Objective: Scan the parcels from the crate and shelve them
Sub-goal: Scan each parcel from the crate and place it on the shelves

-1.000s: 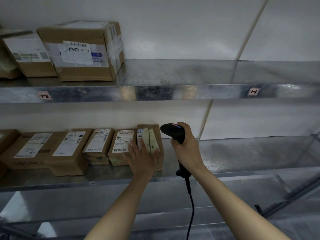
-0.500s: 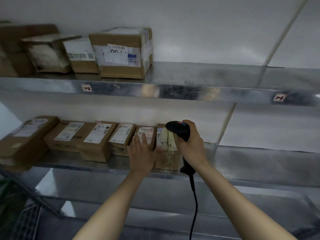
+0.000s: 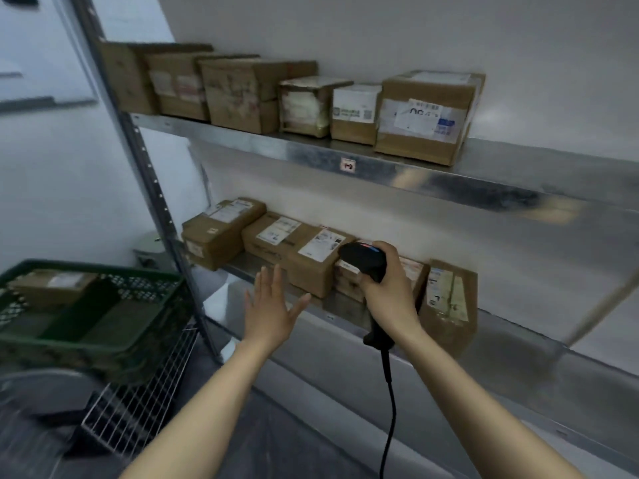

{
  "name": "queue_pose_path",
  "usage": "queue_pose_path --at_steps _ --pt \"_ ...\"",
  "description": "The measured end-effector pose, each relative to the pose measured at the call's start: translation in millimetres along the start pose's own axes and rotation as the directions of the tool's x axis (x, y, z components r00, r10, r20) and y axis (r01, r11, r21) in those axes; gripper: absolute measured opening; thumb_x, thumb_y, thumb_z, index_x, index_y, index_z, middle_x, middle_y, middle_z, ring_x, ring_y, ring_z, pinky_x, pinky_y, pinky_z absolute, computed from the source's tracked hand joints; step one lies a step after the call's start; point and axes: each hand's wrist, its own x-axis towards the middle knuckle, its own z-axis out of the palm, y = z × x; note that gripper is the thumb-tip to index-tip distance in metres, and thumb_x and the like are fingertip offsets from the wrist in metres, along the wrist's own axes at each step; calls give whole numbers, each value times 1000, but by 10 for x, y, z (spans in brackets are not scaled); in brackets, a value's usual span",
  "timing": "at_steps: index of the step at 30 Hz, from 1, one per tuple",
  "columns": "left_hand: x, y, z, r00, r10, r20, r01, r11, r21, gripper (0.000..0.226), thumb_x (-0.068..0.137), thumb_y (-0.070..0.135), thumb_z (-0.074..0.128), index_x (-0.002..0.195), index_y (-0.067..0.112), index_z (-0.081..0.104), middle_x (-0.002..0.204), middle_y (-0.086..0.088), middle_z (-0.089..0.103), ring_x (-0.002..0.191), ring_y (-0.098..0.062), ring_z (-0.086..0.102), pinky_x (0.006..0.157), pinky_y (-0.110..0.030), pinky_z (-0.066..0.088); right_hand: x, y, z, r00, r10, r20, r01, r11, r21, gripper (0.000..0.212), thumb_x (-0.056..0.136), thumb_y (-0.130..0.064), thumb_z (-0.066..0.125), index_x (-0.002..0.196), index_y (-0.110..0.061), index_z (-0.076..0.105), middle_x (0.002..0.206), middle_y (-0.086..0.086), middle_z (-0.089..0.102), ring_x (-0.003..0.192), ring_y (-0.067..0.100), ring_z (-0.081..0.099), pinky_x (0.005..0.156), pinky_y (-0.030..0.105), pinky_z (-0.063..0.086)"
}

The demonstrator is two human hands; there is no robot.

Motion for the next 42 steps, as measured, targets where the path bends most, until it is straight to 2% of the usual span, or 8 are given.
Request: queue_pose_path --at_steps 3,7,11,14,24,30,35,42 --pt "-62 -471 -246 995 -91 -34 91 996 22 101 74 83 14 153 22 -5 161 -4 -7 147 -19 -8 116 -46 -5 -24 -173 432 997 -24 69 23 1000 15 51 89 -4 56 131 -29 42 105 -13 55 80 -17 52 56 -2 38" --pt "-213 -1162 -615 983 -178 -44 180 983 32 100 75 83 10 152 23 -9 160 -6 -12 147 -20 -13 116 -48 -5 -101 -469 1076 989 -65 132 60 998 36 51 87 -5 59 129 -30 43 113 -7 56 94 5 55 67 5 39" --pt "-380 -1901 -1039 965 -246 -95 250 968 33 97 77 81 9 151 22 -12 160 -7 -14 147 -21 -13 116 -49 -5 -244 -815 1776 975 -113 194 104 993 56 51 87 -4 56 118 -42 42 101 -10 55 75 0 57 55 6 42" --pt "-469 -2465 -1360 948 -292 -126 297 954 24 97 77 79 12 152 22 -12 160 -8 -14 147 -21 -13 116 -48 -4 -360 -1052 2328 960 -136 246 121 990 74 51 87 -4 55 116 -43 41 102 -7 56 80 7 58 61 16 45" --pt "-761 -4079 -2066 880 -451 -151 450 892 -42 97 77 79 15 151 24 -13 159 -6 -16 147 -20 -13 116 -47 -5 -510 -1742 3928 914 -216 345 175 974 145 48 87 -4 56 123 -33 43 92 -17 53 74 0 56 51 5 40" --pt "-705 -4637 -2192 829 -537 -156 532 844 -74 94 81 78 18 152 24 -13 160 -7 -14 147 -21 -11 117 -49 -4 -394 -1971 4579 882 -248 400 191 965 178 47 89 -3 55 123 -33 42 91 -23 50 66 -11 56 46 7 40" --pt "-470 -4923 -2159 797 -588 -140 579 809 -103 93 82 78 18 152 25 -13 159 -7 -14 147 -22 -10 117 -48 -2 -135 -1966 4990 862 -264 433 196 961 196 47 89 -2 55 125 -28 43 100 -6 54 73 -17 53 51 3 40" --pt "211 -5213 -2007 750 -647 -138 629 762 -153 92 84 76 21 152 25 -13 160 -7 -14 147 -23 -10 117 -49 0 576 -1797 5546 835 -277 476 184 955 232 47 90 -2 55 115 -38 39 95 -23 48 74 -16 54 52 1 39"
